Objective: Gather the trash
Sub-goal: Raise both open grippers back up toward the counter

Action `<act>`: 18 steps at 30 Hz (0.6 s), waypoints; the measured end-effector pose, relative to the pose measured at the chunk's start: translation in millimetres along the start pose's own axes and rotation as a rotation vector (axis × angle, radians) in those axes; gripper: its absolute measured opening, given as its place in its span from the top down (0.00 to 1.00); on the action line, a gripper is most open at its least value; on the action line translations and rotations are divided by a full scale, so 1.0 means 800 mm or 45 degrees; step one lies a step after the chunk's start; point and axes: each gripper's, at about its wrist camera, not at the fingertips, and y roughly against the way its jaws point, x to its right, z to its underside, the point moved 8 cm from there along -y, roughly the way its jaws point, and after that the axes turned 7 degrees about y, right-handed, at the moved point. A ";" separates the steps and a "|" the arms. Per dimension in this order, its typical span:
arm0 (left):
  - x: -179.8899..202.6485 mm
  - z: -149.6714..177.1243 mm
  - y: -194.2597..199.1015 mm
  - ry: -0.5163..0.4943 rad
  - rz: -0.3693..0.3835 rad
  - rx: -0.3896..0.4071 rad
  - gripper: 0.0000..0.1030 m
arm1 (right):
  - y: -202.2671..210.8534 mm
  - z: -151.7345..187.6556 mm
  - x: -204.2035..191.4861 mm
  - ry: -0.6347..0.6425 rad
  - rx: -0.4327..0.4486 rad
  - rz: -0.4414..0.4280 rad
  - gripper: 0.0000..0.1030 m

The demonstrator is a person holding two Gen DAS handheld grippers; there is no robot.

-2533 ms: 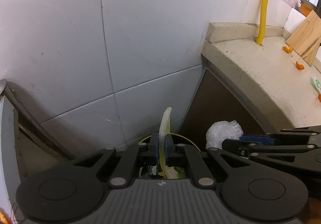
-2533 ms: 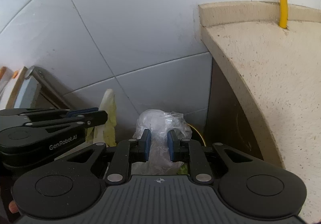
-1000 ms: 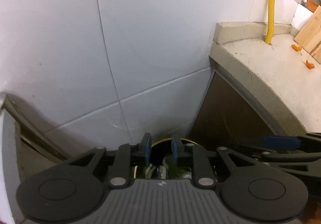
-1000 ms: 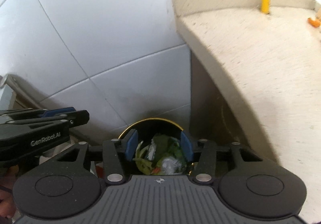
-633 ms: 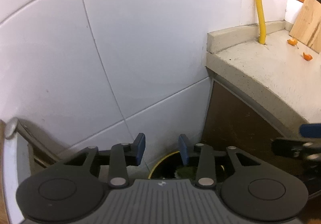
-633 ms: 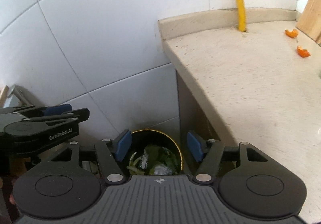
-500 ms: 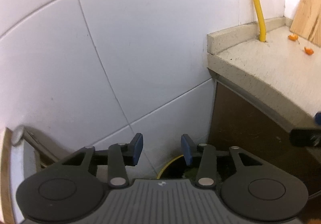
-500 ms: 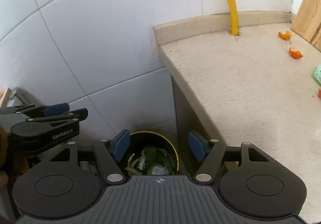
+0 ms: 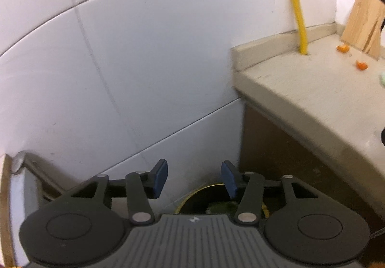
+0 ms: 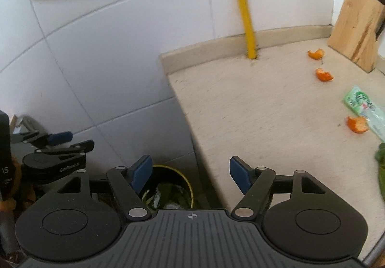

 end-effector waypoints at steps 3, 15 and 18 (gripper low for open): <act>0.027 -0.009 0.006 -0.027 0.036 0.016 0.57 | 0.013 -0.006 0.019 -0.017 0.024 0.013 0.24; 0.137 -0.065 0.030 -0.181 0.199 0.111 0.48 | 0.068 -0.002 0.140 -0.161 0.100 0.187 0.21; 0.164 -0.075 0.034 -0.225 0.227 0.123 0.45 | 0.081 0.003 0.167 -0.199 0.115 0.227 0.21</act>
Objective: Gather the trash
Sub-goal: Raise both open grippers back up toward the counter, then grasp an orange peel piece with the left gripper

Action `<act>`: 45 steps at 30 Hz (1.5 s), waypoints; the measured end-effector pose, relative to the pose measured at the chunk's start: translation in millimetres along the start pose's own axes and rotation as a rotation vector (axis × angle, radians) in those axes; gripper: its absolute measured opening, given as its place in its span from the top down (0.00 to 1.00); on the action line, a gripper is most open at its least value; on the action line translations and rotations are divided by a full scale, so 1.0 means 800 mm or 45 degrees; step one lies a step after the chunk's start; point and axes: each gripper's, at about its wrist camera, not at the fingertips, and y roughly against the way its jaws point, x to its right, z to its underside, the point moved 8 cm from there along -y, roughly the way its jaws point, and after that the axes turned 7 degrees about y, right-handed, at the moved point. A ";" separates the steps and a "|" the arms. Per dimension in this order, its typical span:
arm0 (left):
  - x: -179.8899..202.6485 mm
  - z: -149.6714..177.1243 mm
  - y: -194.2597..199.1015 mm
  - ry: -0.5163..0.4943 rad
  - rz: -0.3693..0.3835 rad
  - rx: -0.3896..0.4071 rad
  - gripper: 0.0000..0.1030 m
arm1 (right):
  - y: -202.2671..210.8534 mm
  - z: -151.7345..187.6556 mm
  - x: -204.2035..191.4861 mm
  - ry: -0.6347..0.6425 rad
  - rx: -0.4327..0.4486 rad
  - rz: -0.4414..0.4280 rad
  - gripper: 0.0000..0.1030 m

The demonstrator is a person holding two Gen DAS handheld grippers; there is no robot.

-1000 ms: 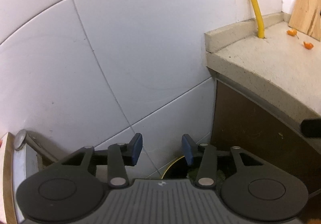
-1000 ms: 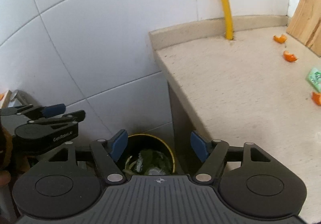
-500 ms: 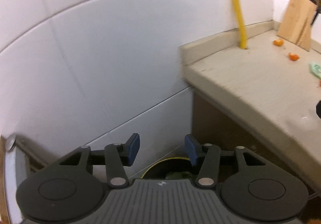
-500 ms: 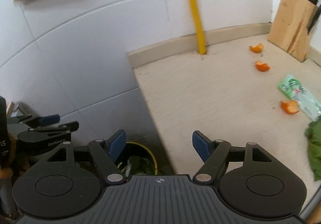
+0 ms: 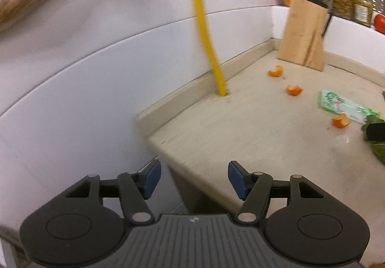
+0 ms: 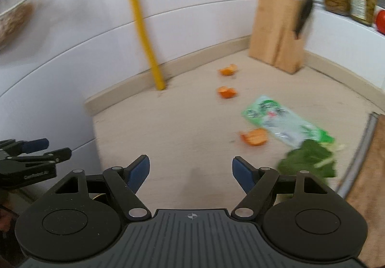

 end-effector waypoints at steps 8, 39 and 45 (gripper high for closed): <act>0.071 -0.024 -0.015 -0.095 0.119 -0.013 0.41 | 0.011 -0.002 0.079 -0.056 0.021 0.136 0.19; 0.294 -0.037 -0.123 -0.439 0.657 -0.173 0.50 | -0.022 0.015 0.251 -0.130 -0.069 0.251 0.18; 0.301 -0.033 -0.126 -0.439 0.711 -0.234 0.85 | -0.041 0.006 0.247 -0.097 -0.076 0.199 0.18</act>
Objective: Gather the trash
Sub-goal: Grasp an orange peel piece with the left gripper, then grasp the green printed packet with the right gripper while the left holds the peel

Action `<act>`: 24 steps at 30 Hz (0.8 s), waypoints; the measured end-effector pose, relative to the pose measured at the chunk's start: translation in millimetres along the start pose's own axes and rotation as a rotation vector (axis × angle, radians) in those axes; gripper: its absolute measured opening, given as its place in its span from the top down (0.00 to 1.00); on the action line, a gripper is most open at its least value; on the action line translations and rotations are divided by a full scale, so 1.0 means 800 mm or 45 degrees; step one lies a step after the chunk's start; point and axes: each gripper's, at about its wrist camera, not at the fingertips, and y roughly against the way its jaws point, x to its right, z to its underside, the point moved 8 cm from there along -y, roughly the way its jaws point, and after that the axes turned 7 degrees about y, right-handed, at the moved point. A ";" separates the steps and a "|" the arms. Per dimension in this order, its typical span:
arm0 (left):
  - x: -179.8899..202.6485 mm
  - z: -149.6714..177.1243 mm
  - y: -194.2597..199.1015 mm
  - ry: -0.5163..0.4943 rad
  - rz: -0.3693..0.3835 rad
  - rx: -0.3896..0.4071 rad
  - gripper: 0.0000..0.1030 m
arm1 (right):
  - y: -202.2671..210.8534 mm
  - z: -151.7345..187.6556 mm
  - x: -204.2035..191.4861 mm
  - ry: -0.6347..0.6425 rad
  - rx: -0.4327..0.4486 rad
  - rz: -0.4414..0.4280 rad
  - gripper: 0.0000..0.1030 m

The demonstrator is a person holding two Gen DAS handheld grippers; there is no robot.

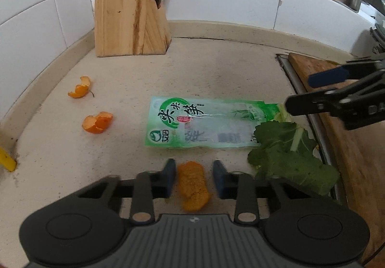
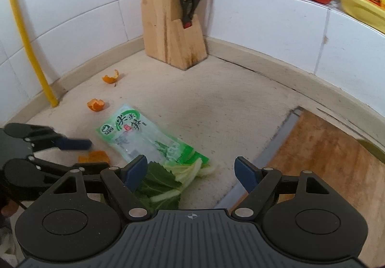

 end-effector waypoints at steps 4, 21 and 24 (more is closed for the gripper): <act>-0.007 0.005 0.011 0.045 0.009 -0.018 0.93 | -0.015 -0.010 -0.004 0.069 -0.013 0.000 0.23; -0.049 0.022 0.053 0.217 -0.074 0.035 0.66 | -0.086 -0.036 -0.067 0.383 -0.102 -0.278 0.14; -0.048 0.027 0.049 0.217 -0.078 0.021 0.64 | -0.100 -0.033 -0.074 0.448 -0.154 -0.277 0.14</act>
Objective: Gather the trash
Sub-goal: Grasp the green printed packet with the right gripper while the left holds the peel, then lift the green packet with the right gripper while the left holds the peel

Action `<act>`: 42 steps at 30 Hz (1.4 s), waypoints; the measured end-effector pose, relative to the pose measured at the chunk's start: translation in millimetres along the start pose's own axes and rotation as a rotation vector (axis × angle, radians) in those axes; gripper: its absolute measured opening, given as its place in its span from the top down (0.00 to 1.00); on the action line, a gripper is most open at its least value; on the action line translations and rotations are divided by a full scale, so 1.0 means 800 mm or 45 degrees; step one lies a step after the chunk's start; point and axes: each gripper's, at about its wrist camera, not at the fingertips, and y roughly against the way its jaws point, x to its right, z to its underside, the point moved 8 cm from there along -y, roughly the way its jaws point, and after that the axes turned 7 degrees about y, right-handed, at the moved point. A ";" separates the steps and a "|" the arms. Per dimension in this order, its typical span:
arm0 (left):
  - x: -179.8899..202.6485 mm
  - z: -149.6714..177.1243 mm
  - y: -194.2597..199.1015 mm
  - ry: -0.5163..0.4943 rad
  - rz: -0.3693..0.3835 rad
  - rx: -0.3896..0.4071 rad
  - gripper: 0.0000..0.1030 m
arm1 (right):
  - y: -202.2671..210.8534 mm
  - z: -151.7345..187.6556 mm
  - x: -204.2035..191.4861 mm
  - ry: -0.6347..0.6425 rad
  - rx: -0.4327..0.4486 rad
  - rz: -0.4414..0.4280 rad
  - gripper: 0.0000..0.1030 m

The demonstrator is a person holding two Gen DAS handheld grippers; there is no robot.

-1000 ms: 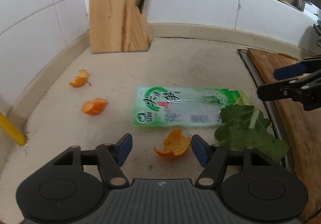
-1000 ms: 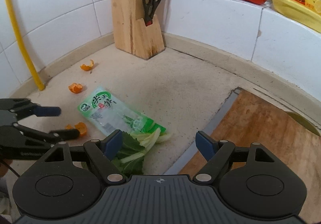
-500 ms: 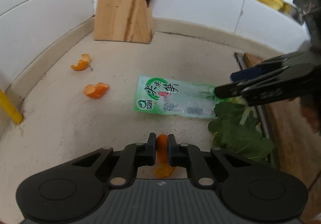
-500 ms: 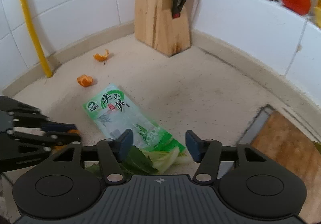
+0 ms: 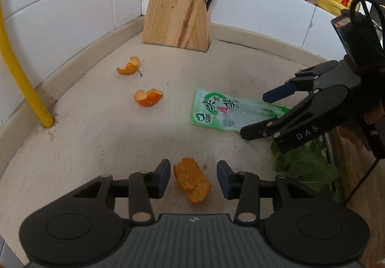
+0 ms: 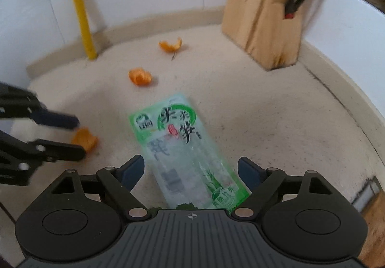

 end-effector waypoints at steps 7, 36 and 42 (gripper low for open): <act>-0.001 0.006 -0.013 0.042 -0.028 -0.027 0.65 | -0.007 0.003 0.003 0.023 -0.041 -0.007 0.16; -0.051 0.010 0.059 0.319 -0.076 0.118 0.93 | 0.067 -0.043 -0.027 -0.259 0.143 -0.175 0.99; -0.070 0.012 0.086 0.362 -0.086 0.175 0.93 | 0.082 -0.062 -0.036 -0.324 0.211 -0.222 0.99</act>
